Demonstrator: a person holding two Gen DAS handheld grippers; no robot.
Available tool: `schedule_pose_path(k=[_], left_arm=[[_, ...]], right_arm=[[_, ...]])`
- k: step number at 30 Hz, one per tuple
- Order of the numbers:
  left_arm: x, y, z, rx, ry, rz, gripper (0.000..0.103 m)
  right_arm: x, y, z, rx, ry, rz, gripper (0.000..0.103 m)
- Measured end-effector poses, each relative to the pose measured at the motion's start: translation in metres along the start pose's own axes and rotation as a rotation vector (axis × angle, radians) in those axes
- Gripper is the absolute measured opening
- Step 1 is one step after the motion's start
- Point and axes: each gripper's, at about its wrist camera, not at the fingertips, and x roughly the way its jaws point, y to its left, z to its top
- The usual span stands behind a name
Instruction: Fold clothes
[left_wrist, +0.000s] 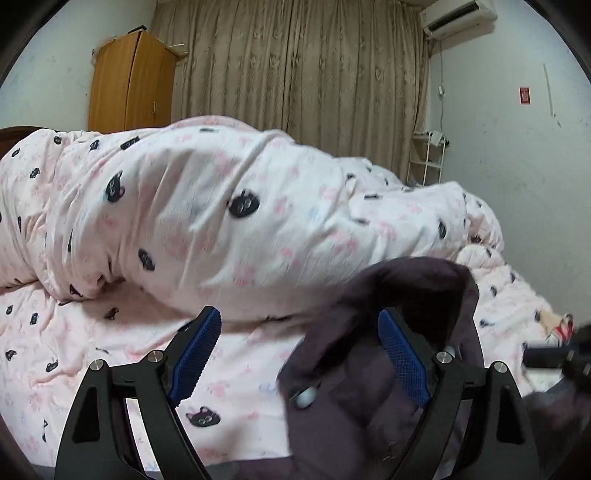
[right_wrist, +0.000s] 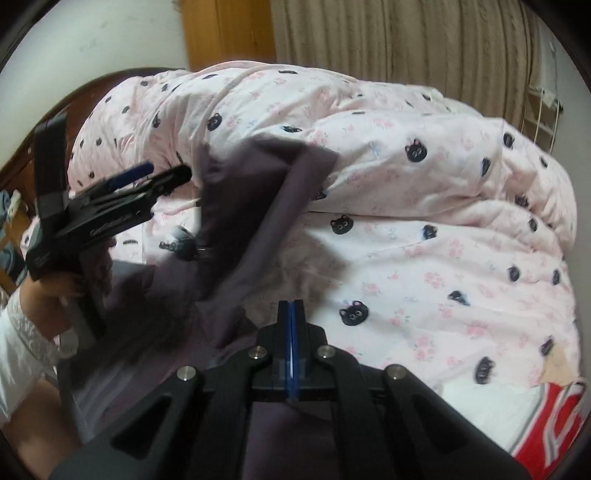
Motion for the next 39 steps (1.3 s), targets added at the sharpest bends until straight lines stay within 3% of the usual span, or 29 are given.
schedule_pose_path(k=[1,3,5,6,12,14,18,20,22,24,26,30,37,39], left_arm=[[0.002,0.001,-0.004,0.009,0.007,0.003,0.085],[0.009,-0.002,-0.015,0.029,0.034,0.001,0.085],[0.017,-0.005,-0.024,0.038,0.069,-0.003,0.085],[0.020,-0.007,-0.026,0.039,0.084,-0.003,0.085],[0.043,-0.006,-0.040,0.045,0.188,0.068,0.085],[0.055,-0.003,-0.047,0.032,0.258,0.089,0.085],[0.075,0.013,-0.064,-0.033,0.401,0.116,0.085],[0.077,0.021,-0.064,-0.080,0.420,0.117,0.085],[0.070,0.019,-0.055,-0.089,0.370,0.102,0.085],[0.062,0.011,-0.043,-0.060,0.309,0.042,0.085],[0.064,-0.005,-0.032,0.045,0.301,0.027,0.085],[0.092,-0.027,-0.036,0.175,0.425,0.011,0.085],[0.107,-0.033,-0.037,0.227,0.438,0.043,0.085],[0.112,-0.021,-0.034,0.175,0.439,0.064,0.085]], right_arm=[[0.001,0.001,0.002,0.014,-0.018,-0.016,0.006],[-0.003,0.004,0.005,0.033,-0.066,-0.017,0.033],[-0.005,0.010,0.010,0.042,-0.111,-0.022,0.074],[-0.004,0.013,0.013,0.046,-0.130,-0.035,0.078],[0.038,0.016,0.031,0.128,-0.078,-0.134,0.077],[0.062,0.015,0.034,0.143,-0.042,-0.175,0.077],[0.115,-0.001,0.033,0.166,0.094,-0.305,0.075],[0.131,-0.021,0.026,0.225,0.149,-0.411,0.075],[0.133,-0.050,0.018,0.334,0.172,-0.470,0.075],[0.125,-0.070,0.011,0.406,0.141,-0.452,0.075],[0.118,-0.076,0.009,0.393,0.112,-0.434,0.075],[0.103,-0.074,0.013,0.327,0.041,-0.409,0.075],[0.059,-0.053,0.045,0.214,-0.182,-0.353,0.075],[0.046,-0.044,0.050,0.176,-0.235,-0.335,0.075]])
